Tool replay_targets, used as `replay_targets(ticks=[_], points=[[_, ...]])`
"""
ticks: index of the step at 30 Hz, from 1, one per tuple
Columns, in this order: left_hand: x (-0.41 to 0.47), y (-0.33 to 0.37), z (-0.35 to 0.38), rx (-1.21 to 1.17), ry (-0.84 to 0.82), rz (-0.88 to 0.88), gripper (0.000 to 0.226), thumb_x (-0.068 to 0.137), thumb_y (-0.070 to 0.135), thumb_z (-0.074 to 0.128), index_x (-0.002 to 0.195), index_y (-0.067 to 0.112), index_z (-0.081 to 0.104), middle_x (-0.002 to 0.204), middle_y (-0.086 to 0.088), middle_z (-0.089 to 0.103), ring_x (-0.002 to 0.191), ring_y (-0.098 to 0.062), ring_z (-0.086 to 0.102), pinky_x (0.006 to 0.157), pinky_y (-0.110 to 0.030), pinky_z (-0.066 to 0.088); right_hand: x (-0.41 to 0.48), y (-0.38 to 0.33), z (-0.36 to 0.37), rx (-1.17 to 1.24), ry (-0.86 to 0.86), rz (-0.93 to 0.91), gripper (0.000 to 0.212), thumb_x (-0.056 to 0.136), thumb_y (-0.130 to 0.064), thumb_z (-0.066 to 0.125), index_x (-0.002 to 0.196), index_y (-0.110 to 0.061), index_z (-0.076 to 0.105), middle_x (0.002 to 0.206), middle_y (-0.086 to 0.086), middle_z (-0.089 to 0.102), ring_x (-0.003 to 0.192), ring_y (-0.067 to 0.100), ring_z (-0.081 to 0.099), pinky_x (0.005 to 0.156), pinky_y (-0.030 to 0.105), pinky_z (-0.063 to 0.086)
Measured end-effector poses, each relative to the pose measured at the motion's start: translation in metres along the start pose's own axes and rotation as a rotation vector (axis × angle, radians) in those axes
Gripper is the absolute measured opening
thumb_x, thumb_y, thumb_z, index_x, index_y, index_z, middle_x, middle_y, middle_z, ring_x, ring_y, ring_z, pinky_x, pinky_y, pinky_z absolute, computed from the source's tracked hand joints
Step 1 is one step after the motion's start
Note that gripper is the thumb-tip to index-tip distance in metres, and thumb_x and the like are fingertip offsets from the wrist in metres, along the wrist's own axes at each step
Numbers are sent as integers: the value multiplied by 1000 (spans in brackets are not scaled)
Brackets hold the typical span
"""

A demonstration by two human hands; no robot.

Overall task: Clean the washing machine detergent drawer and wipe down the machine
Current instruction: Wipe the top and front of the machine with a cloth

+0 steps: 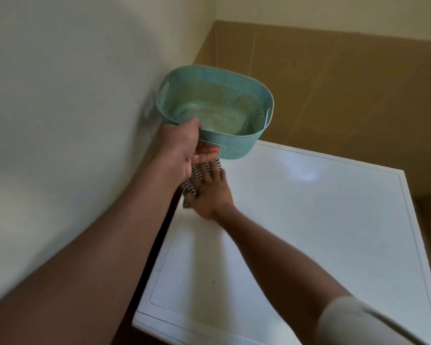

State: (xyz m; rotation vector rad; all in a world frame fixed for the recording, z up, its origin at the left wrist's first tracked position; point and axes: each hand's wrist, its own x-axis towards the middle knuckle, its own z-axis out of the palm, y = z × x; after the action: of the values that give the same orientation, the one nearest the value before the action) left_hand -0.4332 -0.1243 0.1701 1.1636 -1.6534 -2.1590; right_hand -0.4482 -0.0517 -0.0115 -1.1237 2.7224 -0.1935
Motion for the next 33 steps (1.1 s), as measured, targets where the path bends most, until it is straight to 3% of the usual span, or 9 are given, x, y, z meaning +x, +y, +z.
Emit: replay_targets(ticks=[6,10,15,19,24,27,29,31,33], points=[[-16,-32,10,43,-32,-116,23,97,12,48,119,3,50,82,-21,68,59,-27,71,53,-35,63,-150,-37,37,95,25,-219,67,93,-56,41,156,-39,27,164,7,26,154,35,7,123,54,8],[-33,-73,8,69,-49,-186,25,97,12,50,120,1,53,84,-22,69,62,-29,72,54,-36,63,-238,1,41,93,64,-50,74,85,-57,52,154,-41,31,161,7,33,152,34,19,121,51,16],[-57,-109,-11,95,-26,-205,32,94,14,53,123,-1,55,84,-24,73,65,-32,75,56,-39,63,-267,-20,43,121,92,225,67,96,-60,36,158,-41,19,164,11,25,153,37,10,123,55,11],[-73,-126,-38,115,-59,-217,39,93,26,60,121,0,57,81,-24,74,65,-33,76,60,-42,64,-264,-75,50,100,-20,37,66,98,-62,24,158,-43,5,168,7,7,153,31,-14,124,55,1],[-104,-136,-93,353,64,4,66,80,57,60,108,-2,69,95,-18,76,88,-37,74,79,-49,62,-221,-136,38,45,-113,-152,68,97,-58,17,157,-28,26,165,12,21,154,35,4,122,55,6],[-138,-153,-138,453,104,246,65,87,51,56,120,-5,65,101,-19,74,102,-38,66,91,-45,55,-217,-160,36,-16,-128,-370,63,94,-49,41,149,-17,46,151,13,48,145,34,35,121,54,20],[-163,-173,-170,460,107,309,57,93,46,55,133,5,61,107,-9,75,103,-26,67,94,-41,54,-222,-162,32,-94,-12,-558,46,87,-34,65,128,-13,66,125,14,68,123,34,58,111,52,39],[-183,-200,-196,466,137,341,53,95,46,54,137,14,60,123,-5,70,111,-20,65,96,-40,55,-232,-156,33,-285,73,-735,34,78,-26,78,111,-18,74,112,8,73,118,31,59,106,50,44],[-199,-233,-216,494,174,331,49,97,49,51,136,21,59,128,-2,66,113,-17,64,91,-36,57,-244,-146,40,-482,51,-882,44,83,-20,71,126,-26,67,138,5,61,141,34,38,118,55,30]])
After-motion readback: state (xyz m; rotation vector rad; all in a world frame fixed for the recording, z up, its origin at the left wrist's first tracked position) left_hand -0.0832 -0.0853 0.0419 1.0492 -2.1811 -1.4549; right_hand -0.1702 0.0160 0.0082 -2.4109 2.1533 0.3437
